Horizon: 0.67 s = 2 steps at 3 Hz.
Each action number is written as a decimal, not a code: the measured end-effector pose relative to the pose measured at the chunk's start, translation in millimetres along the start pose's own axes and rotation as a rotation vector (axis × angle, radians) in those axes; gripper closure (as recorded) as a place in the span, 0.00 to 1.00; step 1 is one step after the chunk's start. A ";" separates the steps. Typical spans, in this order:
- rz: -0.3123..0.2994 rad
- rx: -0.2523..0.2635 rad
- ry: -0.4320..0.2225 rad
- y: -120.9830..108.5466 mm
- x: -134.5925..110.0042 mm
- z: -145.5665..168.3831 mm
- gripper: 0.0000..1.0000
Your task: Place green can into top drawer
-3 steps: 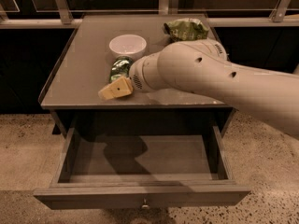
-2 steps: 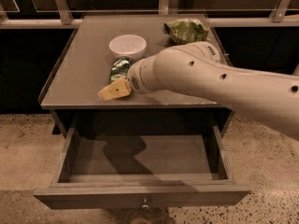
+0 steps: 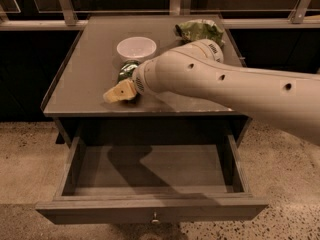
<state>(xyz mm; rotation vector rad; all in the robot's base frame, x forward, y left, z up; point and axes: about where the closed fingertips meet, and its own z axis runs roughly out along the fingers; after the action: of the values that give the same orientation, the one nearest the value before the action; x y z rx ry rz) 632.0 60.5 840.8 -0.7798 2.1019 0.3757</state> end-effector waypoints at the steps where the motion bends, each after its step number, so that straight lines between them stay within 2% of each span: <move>1: -0.009 0.024 -0.004 -6.4 -11.2 8.1 0.00; 2: -0.006 0.057 0.000 -16.1 -10.7 13.3 0.18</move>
Offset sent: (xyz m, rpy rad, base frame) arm 0.0368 -0.0082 -0.0070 -0.0490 -0.0332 -0.0897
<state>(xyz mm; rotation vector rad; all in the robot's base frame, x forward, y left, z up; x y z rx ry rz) 655.5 59.3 841.5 -0.7525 2.1008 0.3116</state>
